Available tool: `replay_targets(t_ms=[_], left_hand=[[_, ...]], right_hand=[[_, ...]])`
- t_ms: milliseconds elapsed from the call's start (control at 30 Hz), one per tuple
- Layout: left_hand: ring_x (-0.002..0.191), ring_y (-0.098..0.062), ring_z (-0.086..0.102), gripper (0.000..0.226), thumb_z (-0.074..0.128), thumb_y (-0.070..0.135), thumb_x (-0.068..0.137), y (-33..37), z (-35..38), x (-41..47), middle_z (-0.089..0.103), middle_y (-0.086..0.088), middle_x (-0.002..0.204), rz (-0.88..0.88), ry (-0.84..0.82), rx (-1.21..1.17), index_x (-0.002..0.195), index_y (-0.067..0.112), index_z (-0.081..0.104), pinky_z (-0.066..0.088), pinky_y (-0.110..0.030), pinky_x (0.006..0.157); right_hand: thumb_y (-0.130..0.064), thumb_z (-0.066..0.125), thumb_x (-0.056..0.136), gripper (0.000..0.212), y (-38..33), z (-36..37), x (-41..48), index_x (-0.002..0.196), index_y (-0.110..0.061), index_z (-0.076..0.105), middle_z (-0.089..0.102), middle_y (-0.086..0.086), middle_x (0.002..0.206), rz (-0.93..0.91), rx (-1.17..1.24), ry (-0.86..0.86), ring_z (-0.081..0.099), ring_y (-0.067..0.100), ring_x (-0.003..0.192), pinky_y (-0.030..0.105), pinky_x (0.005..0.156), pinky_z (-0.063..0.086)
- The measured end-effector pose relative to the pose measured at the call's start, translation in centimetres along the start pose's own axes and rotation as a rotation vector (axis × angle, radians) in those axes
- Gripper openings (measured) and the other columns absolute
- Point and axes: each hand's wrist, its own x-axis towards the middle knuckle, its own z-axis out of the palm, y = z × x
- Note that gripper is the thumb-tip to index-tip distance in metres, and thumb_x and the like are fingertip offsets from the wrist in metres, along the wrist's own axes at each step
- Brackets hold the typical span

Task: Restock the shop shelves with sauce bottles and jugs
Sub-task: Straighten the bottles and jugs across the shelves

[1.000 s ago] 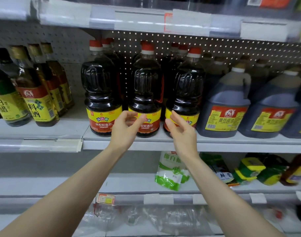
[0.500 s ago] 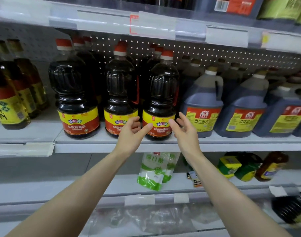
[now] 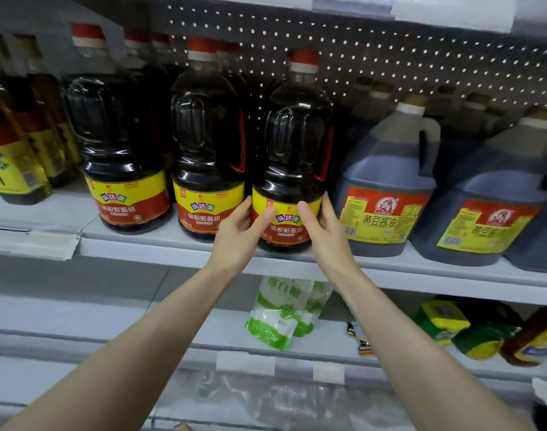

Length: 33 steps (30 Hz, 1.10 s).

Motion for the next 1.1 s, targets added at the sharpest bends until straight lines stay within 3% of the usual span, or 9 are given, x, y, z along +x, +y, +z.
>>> replay_targets(t_ms=[167, 567, 733, 867, 1100], left_hand=[[0.112, 0.001, 0.06, 0.042, 0.059, 0.015, 0.093, -0.8, 0.1, 0.2, 0.064, 0.01, 0.122, 0.015, 0.022, 0.02, 0.135, 0.013, 0.053, 0.047, -0.011, 0.086], [0.11, 0.005, 0.059, 0.041, 0.057, 0.017, 0.095, -1.0, -0.4, 0.8, 0.063, 0.015, 0.12, 0.031, -0.008, 0.048, 0.135, 0.015, 0.052, 0.046, -0.009, 0.084], [0.109, 0.006, 0.059, 0.039, 0.056, 0.017, 0.095, -1.2, -0.6, 1.4, 0.063, 0.016, 0.118, 0.027, -0.03, 0.044, 0.134, 0.016, 0.052, 0.046, -0.01, 0.085], [0.117, 0.0, 0.057, 0.044, 0.055, 0.022, 0.096, -1.7, -0.7, 1.7, 0.062, 0.009, 0.128, 0.028, -0.046, 0.063, 0.139, 0.017, 0.048, 0.047, -0.016, 0.095], [0.118, 0.002, 0.055, 0.044, 0.051, 0.022, 0.098, -1.8, -0.7, 1.8, 0.059, 0.01, 0.13, 0.042, -0.073, 0.067, 0.141, 0.018, 0.044, 0.045, -0.011, 0.09]], right_hand=[[-0.038, 0.058, 0.093, 0.06, 0.5, -0.6, 0.3, 0.148, -0.035, 0.032, 0.057, -0.011, 0.134, -0.051, 0.009, -0.036, 0.055, 0.006, 0.121, 0.031, 0.101, 0.047], [-0.035, 0.059, 0.093, 0.058, 0.7, -0.1, 0.3, 0.147, -0.031, 0.036, 0.06, -0.011, 0.13, -0.084, -0.011, 0.019, 0.057, 0.004, 0.117, 0.023, 0.094, 0.051], [-0.037, 0.059, 0.093, 0.058, 0.8, 0.0, 0.7, 0.146, -0.03, 0.038, 0.059, -0.011, 0.129, -0.084, -0.03, 0.041, 0.056, 0.005, 0.117, 0.025, 0.094, 0.05], [-0.037, 0.059, 0.093, 0.057, 0.9, 0.2, 0.7, 0.145, -0.029, 0.039, 0.06, -0.011, 0.128, -0.09, -0.029, 0.053, 0.057, 0.004, 0.116, 0.027, 0.096, 0.051], [-0.037, 0.059, 0.093, 0.054, 0.9, 0.3, 0.8, 0.143, -0.03, 0.041, 0.061, -0.011, 0.126, -0.099, -0.061, 0.076, 0.057, 0.005, 0.115, 0.032, 0.097, 0.051]])
